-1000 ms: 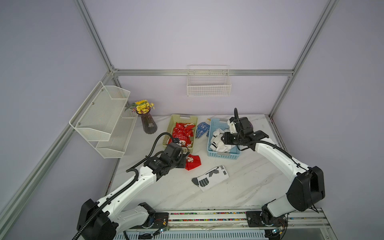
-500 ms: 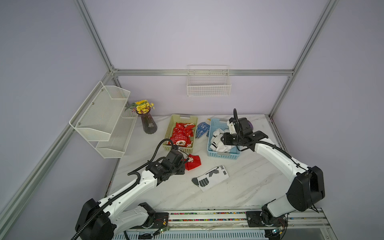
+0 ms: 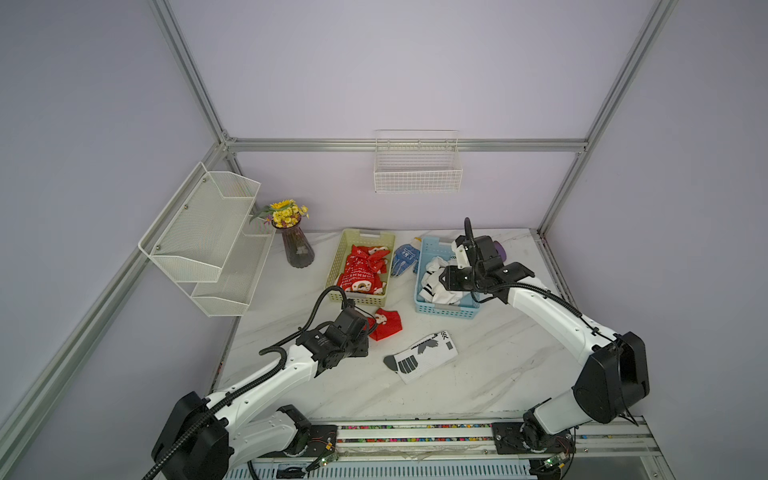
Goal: Sort the socks into the basket by color
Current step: Pick up the sock at the center of the board.
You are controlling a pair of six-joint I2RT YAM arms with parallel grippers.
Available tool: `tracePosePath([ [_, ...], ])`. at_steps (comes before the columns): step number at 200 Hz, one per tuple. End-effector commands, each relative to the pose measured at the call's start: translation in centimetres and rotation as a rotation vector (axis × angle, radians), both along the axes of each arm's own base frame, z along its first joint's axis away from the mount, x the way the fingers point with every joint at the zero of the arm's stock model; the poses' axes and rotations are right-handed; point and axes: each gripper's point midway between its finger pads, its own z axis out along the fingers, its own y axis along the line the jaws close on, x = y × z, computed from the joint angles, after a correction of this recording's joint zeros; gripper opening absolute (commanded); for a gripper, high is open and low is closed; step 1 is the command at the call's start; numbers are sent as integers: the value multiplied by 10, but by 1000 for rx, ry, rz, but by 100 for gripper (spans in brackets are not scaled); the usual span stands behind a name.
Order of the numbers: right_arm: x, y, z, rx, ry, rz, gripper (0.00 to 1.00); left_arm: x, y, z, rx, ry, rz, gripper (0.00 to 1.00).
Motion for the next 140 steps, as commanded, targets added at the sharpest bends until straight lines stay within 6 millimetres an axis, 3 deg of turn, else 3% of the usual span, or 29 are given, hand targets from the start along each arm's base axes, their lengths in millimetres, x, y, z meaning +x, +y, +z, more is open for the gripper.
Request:
tracePosePath([
  [1,2,1,3,4,-22,-5,39,8,-9,-5,-41,-27,14,52],
  [140,3,3,-2,-1,-14,0,39,41,-26,-39,-41,-14,65,52],
])
